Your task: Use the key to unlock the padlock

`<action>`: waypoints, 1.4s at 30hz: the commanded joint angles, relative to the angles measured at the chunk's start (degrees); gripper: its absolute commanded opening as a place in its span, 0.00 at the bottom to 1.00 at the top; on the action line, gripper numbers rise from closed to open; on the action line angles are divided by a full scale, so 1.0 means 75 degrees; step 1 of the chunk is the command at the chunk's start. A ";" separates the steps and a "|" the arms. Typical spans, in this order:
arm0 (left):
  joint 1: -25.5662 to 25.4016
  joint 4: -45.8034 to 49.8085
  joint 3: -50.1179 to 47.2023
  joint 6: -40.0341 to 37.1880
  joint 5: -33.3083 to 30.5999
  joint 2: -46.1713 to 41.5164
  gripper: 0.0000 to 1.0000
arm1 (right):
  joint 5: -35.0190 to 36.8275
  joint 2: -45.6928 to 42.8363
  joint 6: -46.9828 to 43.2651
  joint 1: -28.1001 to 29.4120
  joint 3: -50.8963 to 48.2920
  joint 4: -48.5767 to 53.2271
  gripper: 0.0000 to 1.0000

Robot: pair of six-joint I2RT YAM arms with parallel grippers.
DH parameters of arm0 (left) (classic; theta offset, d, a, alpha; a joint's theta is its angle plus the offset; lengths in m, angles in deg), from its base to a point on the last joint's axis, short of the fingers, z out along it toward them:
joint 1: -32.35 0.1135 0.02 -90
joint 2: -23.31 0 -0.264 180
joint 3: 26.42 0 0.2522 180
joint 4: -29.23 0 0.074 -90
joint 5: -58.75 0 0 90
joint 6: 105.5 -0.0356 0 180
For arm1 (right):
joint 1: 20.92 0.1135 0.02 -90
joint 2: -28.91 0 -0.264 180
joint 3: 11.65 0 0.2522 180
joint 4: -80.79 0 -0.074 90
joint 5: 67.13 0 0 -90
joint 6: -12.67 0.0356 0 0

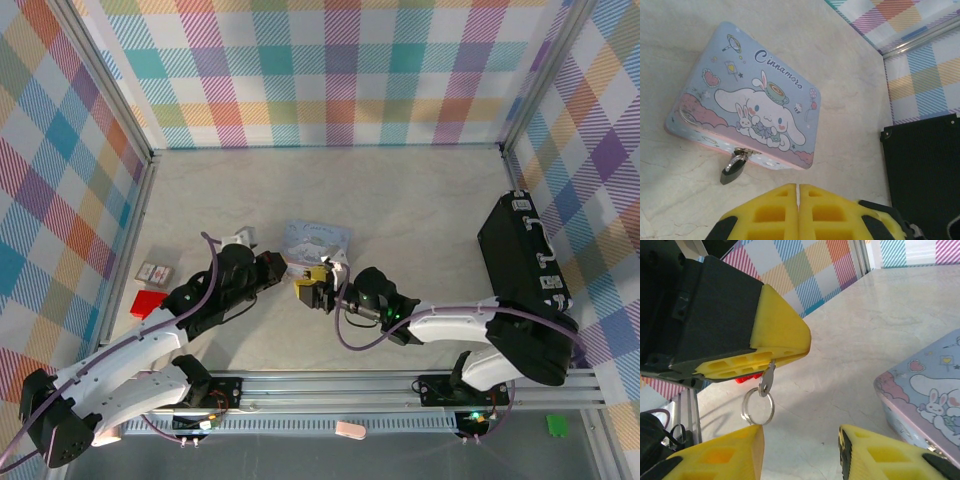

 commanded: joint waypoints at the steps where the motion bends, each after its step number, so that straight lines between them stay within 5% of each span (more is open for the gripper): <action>1: -0.0150 0.0134 0.0251 0.0276 -0.0285 0.0080 0.00 | -0.0294 0.0264 0.0463 0.0007 0.0247 -0.0999 0.42; 25: -0.0469 0.0141 0.0354 0.0358 -0.0356 0.0380 0.00 | -0.0542 0.1341 0.0881 0.0021 0.0506 -0.2162 0.35; 42: -0.0533 0.0347 0.0527 0.0272 -0.0604 0.0386 0.00 | -0.0258 0.1298 0.0750 0.0021 0.0426 -0.1330 0.05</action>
